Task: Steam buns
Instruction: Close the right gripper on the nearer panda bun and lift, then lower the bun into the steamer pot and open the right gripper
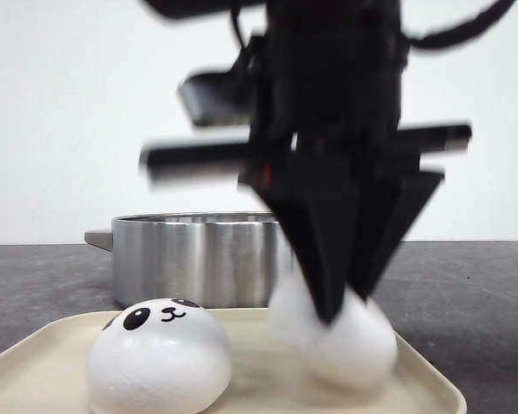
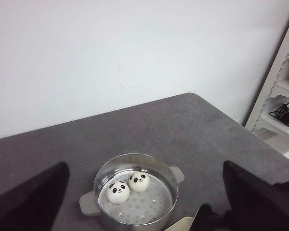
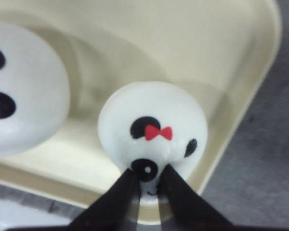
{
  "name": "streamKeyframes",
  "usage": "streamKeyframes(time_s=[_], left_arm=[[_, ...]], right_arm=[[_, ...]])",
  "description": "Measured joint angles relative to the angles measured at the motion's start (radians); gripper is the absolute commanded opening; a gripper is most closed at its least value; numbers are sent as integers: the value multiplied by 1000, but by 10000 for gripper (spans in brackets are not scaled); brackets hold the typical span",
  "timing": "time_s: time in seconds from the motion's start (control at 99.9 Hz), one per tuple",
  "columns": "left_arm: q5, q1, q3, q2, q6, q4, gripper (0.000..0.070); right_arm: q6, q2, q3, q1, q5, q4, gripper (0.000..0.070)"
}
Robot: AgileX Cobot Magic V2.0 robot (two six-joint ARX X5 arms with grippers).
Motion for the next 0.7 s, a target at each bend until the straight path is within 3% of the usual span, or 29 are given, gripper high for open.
streamKeyframes(time_s=[0.4, 0.601, 0.701], left_arm=[[0, 0, 0, 13, 0, 0, 620], [0, 0, 0, 31, 1, 0, 620], [0, 0, 0, 34, 4, 0, 620]], right_arm=[[2, -294, 108, 27, 105, -15, 5], [-140, -258, 320, -92, 101, -18, 5], [-225, -181, 426, -183, 42, -18, 5]])
